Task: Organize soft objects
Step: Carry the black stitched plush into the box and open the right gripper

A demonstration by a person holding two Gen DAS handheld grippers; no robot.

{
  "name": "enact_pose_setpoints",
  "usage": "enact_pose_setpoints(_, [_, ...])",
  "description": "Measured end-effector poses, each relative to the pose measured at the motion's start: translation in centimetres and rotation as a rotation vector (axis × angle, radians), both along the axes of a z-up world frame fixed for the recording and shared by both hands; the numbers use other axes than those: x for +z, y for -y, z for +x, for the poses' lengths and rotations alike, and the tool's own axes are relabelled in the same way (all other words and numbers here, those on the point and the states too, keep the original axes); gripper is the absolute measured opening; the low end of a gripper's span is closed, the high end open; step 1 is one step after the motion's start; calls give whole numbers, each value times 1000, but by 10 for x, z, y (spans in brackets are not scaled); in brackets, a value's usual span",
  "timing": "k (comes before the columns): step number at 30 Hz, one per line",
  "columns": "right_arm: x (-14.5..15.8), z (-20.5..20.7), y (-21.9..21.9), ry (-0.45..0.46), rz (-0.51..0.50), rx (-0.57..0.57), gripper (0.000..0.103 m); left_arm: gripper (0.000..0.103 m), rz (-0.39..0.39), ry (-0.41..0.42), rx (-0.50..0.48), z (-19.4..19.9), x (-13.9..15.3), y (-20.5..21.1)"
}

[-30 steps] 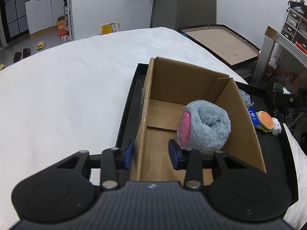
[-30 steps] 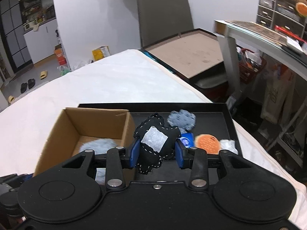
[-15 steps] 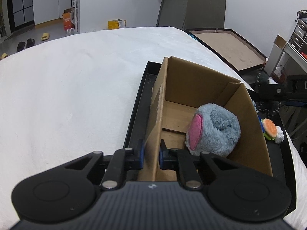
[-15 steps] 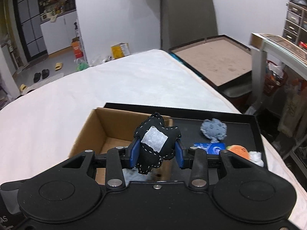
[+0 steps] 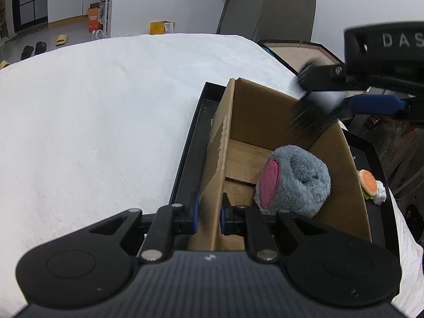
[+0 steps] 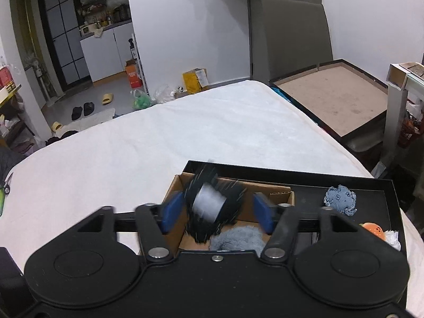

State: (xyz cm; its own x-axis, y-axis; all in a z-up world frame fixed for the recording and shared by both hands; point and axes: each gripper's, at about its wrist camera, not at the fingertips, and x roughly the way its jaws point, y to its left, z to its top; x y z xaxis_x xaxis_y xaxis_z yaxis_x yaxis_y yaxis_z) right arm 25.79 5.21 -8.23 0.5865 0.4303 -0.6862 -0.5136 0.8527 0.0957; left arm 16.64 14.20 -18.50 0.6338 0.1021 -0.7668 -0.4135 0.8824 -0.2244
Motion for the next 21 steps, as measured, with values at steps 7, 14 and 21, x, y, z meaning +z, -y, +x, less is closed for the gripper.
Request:
enact_pose_setpoints(7, [-5, 2, 16, -5, -35, -59, 94, 14, -3, -3, 2, 1, 0, -1])
enact_pose_setpoints(14, [-6, -12, 35, 40, -61, -57, 97, 15, 4, -7, -5, 2, 0, 1])
enact_pose_setpoints(21, [-3, -13, 57, 20, -58, -51, 98, 18, 45, -20, -12, 4, 5, 8])
